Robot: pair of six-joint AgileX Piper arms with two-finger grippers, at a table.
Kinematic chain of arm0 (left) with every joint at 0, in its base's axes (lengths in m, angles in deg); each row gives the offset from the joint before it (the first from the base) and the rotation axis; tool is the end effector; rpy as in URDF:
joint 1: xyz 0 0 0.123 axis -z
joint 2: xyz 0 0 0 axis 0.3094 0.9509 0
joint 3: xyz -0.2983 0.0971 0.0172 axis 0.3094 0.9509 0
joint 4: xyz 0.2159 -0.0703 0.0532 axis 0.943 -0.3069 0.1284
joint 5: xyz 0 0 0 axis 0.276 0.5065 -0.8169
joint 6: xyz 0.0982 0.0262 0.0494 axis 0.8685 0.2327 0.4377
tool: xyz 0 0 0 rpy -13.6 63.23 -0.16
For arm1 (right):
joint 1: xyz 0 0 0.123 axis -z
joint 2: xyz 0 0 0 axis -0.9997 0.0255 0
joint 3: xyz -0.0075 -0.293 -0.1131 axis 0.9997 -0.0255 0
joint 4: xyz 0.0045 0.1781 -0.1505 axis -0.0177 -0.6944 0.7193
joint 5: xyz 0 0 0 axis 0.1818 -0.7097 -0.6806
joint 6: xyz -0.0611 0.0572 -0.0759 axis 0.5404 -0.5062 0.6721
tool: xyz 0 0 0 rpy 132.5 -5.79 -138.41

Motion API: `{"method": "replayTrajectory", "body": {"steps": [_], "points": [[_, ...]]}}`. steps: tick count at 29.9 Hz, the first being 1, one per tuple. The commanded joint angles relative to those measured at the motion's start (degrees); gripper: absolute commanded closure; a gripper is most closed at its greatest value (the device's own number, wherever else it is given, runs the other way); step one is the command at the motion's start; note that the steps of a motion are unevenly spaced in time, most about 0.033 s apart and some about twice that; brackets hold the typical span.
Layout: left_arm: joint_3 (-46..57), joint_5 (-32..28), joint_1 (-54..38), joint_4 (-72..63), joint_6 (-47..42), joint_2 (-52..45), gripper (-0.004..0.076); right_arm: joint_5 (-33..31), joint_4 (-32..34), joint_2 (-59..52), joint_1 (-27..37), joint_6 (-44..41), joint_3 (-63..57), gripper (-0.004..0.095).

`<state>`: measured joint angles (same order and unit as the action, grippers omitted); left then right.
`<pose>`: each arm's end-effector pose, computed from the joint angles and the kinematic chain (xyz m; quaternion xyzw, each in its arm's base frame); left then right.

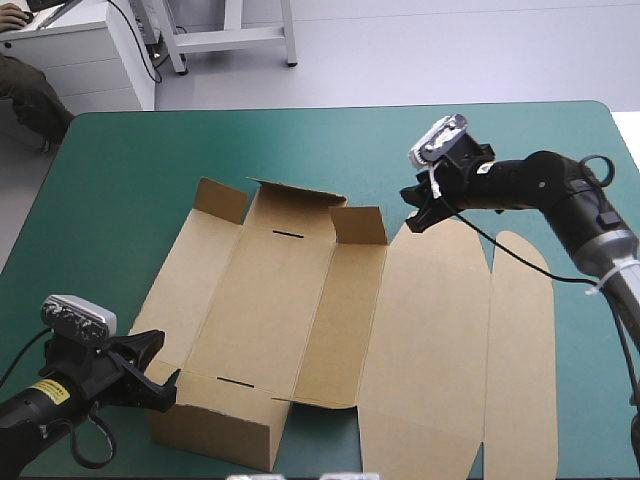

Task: Fold the box

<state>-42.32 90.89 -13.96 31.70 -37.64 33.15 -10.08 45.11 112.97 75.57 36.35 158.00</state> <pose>0.0466 -0.0404 0.3357 0.1567 0.8655 -0.1378 0.4553 0.3041 0.1148 0.3892 -0.3783 0.8095 0.1283 0.4303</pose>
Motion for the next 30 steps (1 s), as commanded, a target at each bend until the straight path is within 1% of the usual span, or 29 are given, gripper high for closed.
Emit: {"method": "replayTrajectory", "body": {"steps": [1,4,8,10,13,16,18,26,30], "points": [[-1.88,-3.45,0.07,-1.54,-0.29,0.63,0.0731,-5.12,-0.98,-3.6,3.66,-8.72,2.03,0.0724],[-1.88,-3.65,0.07,-1.67,-0.17,0.63,0.0731,-9.08,-0.98,-4.62,6.05,-12.8,1.91,0.0917],[-1.88,-4.38,0.07,-1.67,-0.08,0.63,0.0731,-11.87,-0.58,-6.04,7.81,-15.39,1.41,0.0916],[-1.88,-4.38,0.07,-1.67,-0.08,0.63,0.0731,-12.76,1.14,-7.19,8.22,-17.18,1.02,0.0916],[-1.88,-4.52,0.07,-1.67,-0.08,0.63,0.0731,-13.2,7.23,-9.82,8.31,-22.26,-0.78,0.0916],[-1.88,-4.52,0.07,-1.67,-0.08,0.63,0.0731,-11.65,13.45,-14.16,8.31,-26.95,-4.65,0.0917],[-1.88,-4.52,0.07,-1.48,-0.43,0.63,0.0731,-10.07,16.22,-17.23,8.31,-29.61,-7.54,0.0917],[-1.88,-4.28,0.07,-1.48,-0.32,0.63,0.0731,-8.53,17.11,-29.19,8.31,-32.22,-17.14,0.0917],[-1.88,-3.85,0.07,-1.63,-0.32,0.63,0.0731,-8.53,21.19,-34.11,8.31,-36.3,-21.48,0.0919]]}}
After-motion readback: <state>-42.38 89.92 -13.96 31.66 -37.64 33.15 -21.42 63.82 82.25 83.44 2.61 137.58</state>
